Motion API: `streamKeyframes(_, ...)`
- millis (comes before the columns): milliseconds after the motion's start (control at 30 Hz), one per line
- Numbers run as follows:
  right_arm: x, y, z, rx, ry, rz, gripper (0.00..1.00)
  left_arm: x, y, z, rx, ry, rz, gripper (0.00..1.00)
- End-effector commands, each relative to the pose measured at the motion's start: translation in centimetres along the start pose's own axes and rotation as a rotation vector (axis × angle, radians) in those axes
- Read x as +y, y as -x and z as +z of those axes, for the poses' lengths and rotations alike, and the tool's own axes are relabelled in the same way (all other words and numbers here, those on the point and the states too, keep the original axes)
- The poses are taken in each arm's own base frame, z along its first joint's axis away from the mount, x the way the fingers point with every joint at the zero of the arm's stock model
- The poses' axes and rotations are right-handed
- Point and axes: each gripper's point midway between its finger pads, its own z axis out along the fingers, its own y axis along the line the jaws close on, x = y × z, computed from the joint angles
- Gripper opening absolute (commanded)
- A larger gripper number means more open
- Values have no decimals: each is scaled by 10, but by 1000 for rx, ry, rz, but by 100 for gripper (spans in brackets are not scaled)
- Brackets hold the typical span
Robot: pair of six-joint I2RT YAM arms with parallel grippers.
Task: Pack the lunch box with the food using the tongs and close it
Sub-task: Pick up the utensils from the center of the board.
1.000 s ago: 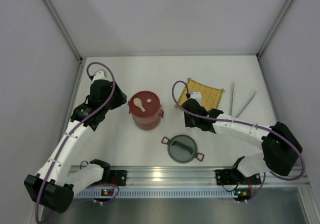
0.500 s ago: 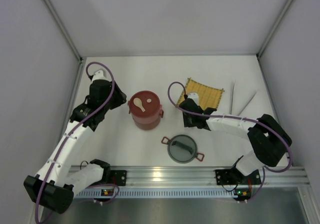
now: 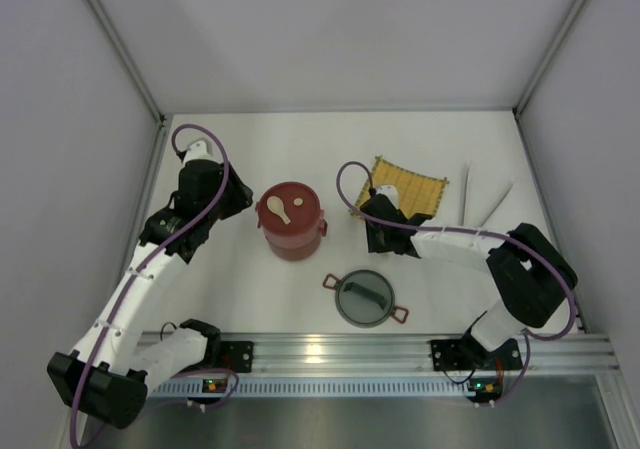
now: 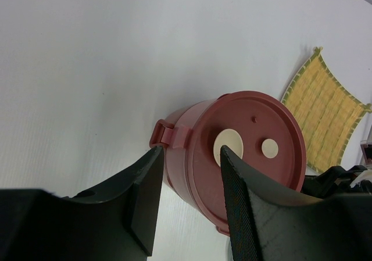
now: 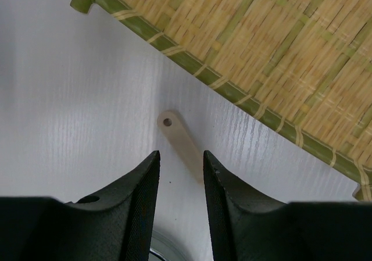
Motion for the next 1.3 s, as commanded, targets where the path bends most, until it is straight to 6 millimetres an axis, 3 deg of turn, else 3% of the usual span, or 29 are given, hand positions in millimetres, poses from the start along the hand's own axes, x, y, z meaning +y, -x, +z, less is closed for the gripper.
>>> streamKeyframes(0,8,19,5,-53,32,24,35,-9,16,-11,-46,-30,-6,49)
streamKeyframes(800,2,7,15,-17,44,31,32,-10,19,-11,-51,-31,-3,49)
streamKeyframes(1267,5,-14,17,26,54,25,26,-11,17,-10,-43,-34,-9,49)
